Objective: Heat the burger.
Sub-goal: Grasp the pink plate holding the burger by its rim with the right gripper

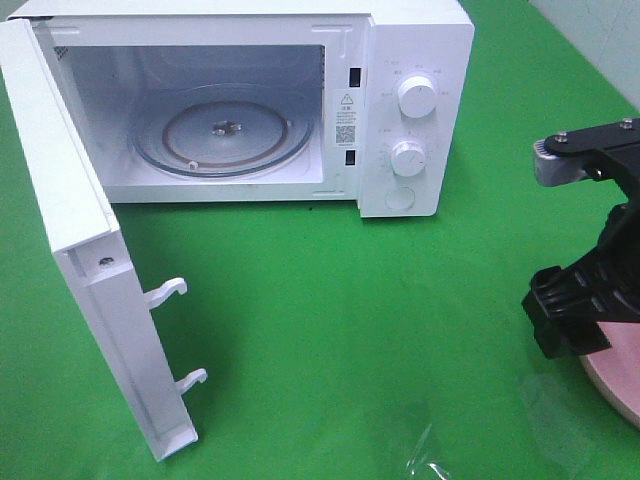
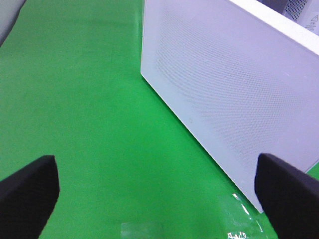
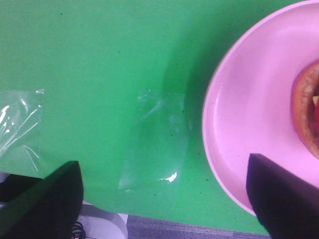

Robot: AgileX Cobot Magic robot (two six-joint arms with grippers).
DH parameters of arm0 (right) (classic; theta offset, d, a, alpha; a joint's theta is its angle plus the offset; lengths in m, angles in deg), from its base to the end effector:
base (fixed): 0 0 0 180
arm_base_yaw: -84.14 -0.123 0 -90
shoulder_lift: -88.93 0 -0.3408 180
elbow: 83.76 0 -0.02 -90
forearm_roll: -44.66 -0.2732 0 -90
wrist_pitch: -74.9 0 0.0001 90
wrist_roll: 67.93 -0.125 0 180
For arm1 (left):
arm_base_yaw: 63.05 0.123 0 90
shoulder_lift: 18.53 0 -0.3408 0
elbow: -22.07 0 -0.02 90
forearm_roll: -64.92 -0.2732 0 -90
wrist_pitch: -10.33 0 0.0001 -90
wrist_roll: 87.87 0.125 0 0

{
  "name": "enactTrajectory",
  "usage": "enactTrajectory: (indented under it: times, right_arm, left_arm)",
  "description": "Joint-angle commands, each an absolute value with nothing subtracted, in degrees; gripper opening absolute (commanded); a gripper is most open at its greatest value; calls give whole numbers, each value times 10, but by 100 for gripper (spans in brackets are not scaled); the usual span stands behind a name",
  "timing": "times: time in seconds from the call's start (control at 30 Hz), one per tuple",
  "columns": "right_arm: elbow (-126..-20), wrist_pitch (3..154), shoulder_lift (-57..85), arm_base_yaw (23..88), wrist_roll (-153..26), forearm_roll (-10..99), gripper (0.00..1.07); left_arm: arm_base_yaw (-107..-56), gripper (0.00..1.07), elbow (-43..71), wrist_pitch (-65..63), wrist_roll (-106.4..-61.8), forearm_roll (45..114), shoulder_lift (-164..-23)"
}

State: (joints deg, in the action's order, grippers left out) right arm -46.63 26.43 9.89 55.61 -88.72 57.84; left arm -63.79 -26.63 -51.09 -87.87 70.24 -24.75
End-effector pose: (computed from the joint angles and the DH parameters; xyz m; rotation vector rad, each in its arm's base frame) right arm 0.2064 0.0879 0.2367 -0.3720 2.7933 -0.0892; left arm -0.0151 -0.0100 0.2781 0.0194 2.0290 -0.1189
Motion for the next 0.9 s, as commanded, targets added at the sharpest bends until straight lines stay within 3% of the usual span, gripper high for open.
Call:
enactTrajectory:
  times: [0.03,0.23,0.9]
  right_arm:
    - [-467,254,103,559,-881,589,84]
    - [-467,254,90,604,-851,589,83]
    - [-467,329,-12,663,-812,590,82]
  left_arm:
    - [-640,100,-268,-507,-879,706,-235]
    - [-640,100,-268,-507,-879,706,-235]
    - [-640,100,-268,-507,-879,706,-235]
